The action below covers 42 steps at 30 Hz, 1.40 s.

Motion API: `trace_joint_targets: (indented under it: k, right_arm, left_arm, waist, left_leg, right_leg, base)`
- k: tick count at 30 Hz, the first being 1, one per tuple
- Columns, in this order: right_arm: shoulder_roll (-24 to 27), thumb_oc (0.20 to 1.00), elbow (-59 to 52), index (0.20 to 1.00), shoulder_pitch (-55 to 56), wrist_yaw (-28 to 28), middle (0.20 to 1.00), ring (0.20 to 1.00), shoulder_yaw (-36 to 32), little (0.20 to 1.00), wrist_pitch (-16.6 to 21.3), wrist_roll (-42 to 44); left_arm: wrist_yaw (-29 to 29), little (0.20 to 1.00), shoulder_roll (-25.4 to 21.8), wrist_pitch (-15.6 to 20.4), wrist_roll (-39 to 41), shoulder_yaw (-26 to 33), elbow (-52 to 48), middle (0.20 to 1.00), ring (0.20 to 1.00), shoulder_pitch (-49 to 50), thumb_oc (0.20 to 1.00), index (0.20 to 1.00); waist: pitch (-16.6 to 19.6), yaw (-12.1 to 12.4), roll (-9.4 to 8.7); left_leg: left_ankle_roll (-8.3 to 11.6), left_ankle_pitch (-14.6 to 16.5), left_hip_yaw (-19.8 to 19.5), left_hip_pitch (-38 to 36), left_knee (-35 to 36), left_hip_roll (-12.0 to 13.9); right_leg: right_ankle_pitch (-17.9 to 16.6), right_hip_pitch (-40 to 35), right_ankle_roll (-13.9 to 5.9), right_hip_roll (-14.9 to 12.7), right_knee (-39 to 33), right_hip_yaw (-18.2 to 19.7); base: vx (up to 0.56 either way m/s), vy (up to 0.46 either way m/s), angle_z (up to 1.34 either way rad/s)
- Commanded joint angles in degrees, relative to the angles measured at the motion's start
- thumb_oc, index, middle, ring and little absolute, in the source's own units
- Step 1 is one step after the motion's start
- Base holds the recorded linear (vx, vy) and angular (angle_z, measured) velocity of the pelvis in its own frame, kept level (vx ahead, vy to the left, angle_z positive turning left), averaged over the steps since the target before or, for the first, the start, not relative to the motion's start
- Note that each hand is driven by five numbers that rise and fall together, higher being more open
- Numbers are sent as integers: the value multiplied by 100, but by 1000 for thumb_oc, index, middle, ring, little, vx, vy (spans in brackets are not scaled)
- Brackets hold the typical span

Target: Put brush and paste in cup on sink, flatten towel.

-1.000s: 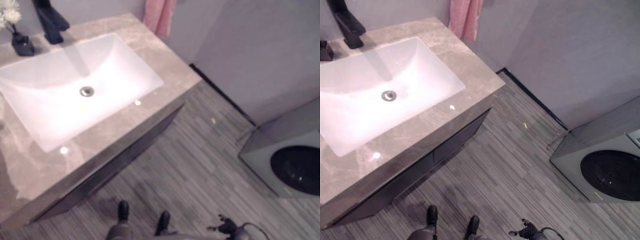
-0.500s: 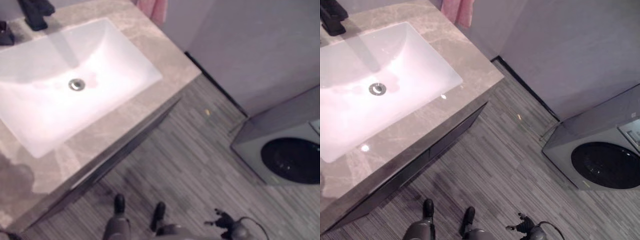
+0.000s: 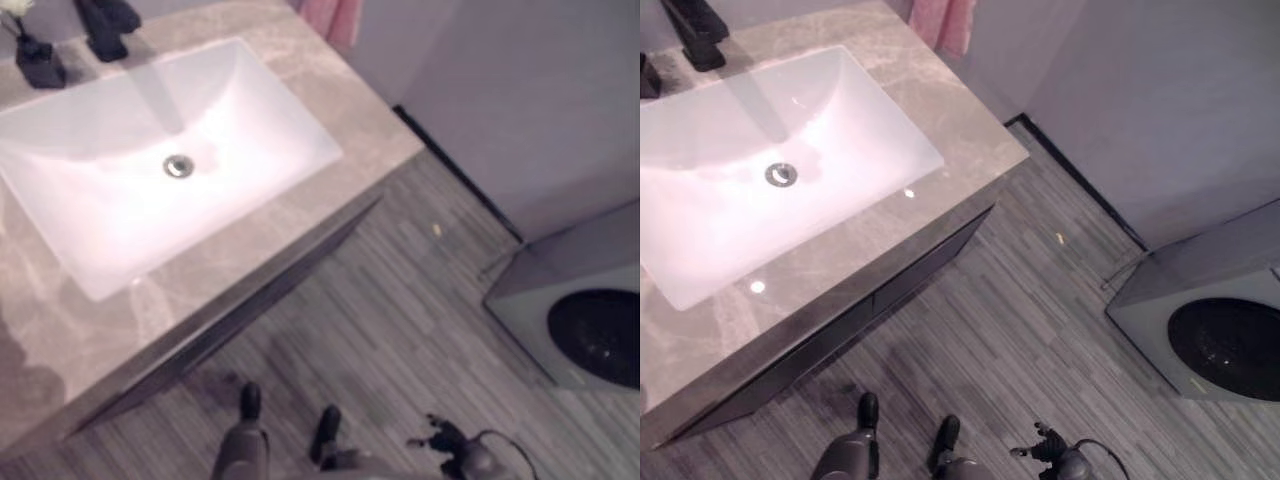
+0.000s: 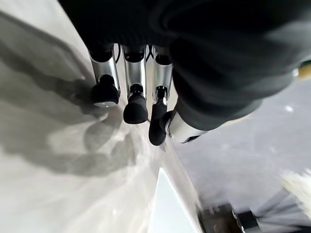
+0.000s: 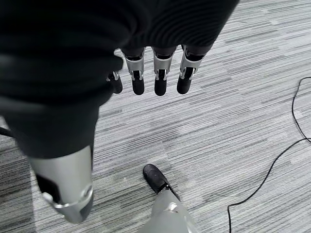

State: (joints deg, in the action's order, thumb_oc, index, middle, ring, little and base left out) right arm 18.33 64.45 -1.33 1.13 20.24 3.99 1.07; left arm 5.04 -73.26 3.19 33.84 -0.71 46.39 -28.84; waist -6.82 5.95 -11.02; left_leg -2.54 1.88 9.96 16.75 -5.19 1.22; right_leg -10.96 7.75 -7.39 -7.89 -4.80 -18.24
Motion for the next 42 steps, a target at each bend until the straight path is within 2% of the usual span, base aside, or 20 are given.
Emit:
trace_joint_targets:
  k: [1, 6, 9, 10, 15, 21, 22, 30, 31, 35, 36, 42]
  right_arm:
    - [248, 1000, 211, 1000, 262, 112, 1000, 1000, -325, 1000, 16, -69]
    - [294, 1000, 227, 1000, 303, 126, 1000, 1000, -374, 1000, 8, -95]
    - [330, 1000, 235, 1000, 332, 104, 1000, 1000, -331, 1000, 14, -114]
    - [343, 1000, 233, 1000, 305, 93, 1000, 1000, -305, 1000, 12, -123]
    - [363, 1000, 50, 1000, 336, 5, 1000, 1000, -131, 1000, 74, -119]
    - [355, 1000, 8, 1000, 460, -100, 1000, 1000, -17, 1000, 85, -162]
    - [365, 1000, -56, 1000, 565, -184, 1000, 1000, 137, 1000, 87, -316]
    - [318, 1000, -172, 1000, 651, -227, 1000, 1000, 102, 1000, 115, -238]
    - [328, 1000, -165, 1000, 644, -227, 1000, 1000, 129, 1000, 128, -248]
    - [319, 1000, -220, 1000, 589, -218, 1000, 1000, 175, 1000, 130, -253]
    - [317, 1000, -202, 1000, 591, -238, 1000, 1000, 233, 1000, 131, -314]
    - [349, 1000, -171, 1000, 404, -220, 1000, 1000, 323, 1000, 109, -418]
  left_arm:
    - [102, 200, -185, 299, 17, 304, 508, 200, 200, -60, 200, 200]
    - [84, 200, -262, 254, -36, 174, 1165, 200, 200, -412, 200, 200]
    - [85, 200, -285, 255, -21, 97, 1613, 200, 200, -712, 200, 200]
    - [56, 200, -278, 250, 82, 51, 1866, 200, 200, -869, 200, 200]
    - [74, 200, -500, 275, -26, -174, 2398, 200, 200, -1492, 200, 200]
    - [213, 200, -555, 395, 9, -154, 2253, 200, 200, -1680, 200, 200]
    - [242, 200, -472, 434, 11, -168, 2198, 200, 200, -1695, 200, 200]
    - [242, 200, -449, 432, -155, -340, 2369, 200, 200, -1866, 200, 200]
    - [259, 200, -476, 446, -257, -389, 2385, 200, 200, -1901, 200, 200]
    - [342, 200, -452, 444, -276, -384, 2328, 200, 200, -1922, 200, 200]
    - [310, 200, -501, 417, -428, -394, 2353, 200, 200, -1877, 200, 200]
    - [295, 200, -486, 337, -633, -466, 2543, 200, 200, -1970, 200, 200]
  waist:
    - [449, 187, 158]
    - [533, 147, 140]
    - [629, 91, 129]
    - [655, 74, 108]
    - [668, -26, 21]
    - [563, -102, -63]
    - [555, -157, -39]
    - [636, -312, 38]
    - [631, -295, 95]
    - [559, -220, 136]
    - [515, -125, 159]
    - [448, -74, 294]
  left_leg:
    - [-233, 479, -1105, -98, 80, -309]
    - [-231, 471, -1169, -130, 89, -376]
    - [-239, 483, -1196, -170, 108, -401]
    - [-264, 414, -1148, -133, 111, -424]
    - [-294, 508, -999, -197, 95, -363]
    - [-316, 671, -874, -133, -108, -247]
    - [-321, 686, -867, -160, -101, -225]
    - [-357, 736, -748, -276, -22, -216]
    - [-330, 867, -758, -336, -46, -150]
    - [-338, 908, -668, -333, -154, -105]
    - [-334, 908, -557, -400, -138, -69]
    - [-330, 856, -489, -472, -107, -130]
  right_leg:
    - [28, -542, -576, -198, 310, -281]
    - [13, -603, -587, -222, 301, -351]
    - [-132, -607, -630, -229, 315, -315]
    - [-239, -579, -609, -259, 294, -346]
    - [-681, -539, -690, -281, 276, -169]
    - [-1048, -448, -731, -280, 252, 37]
    - [-1180, -413, -734, -279, 299, 176]
    - [-1297, -386, -760, -275, 323, 339]
    - [-1270, -427, -761, -220, 321, 323]
    - [-1256, -411, -761, -206, 361, 235]
    - [-1217, -451, -761, -205, 364, 64]
    - [-1017, -485, -761, -240, 441, -22]
  base:
    - [14, -21, 32]
    - [-1, 8, 29]
    - [9, 46, 4]
    - [-24, 53, 0]
    - [-3, 97, -17]
    - [9, 104, -26]
    - [30, 136, -19]
    - [33, 83, -20]
    - [55, 31, -17]
    - [9, 14, -13]
    - [-1, -9, -17]
    - [-6, -5, -20]
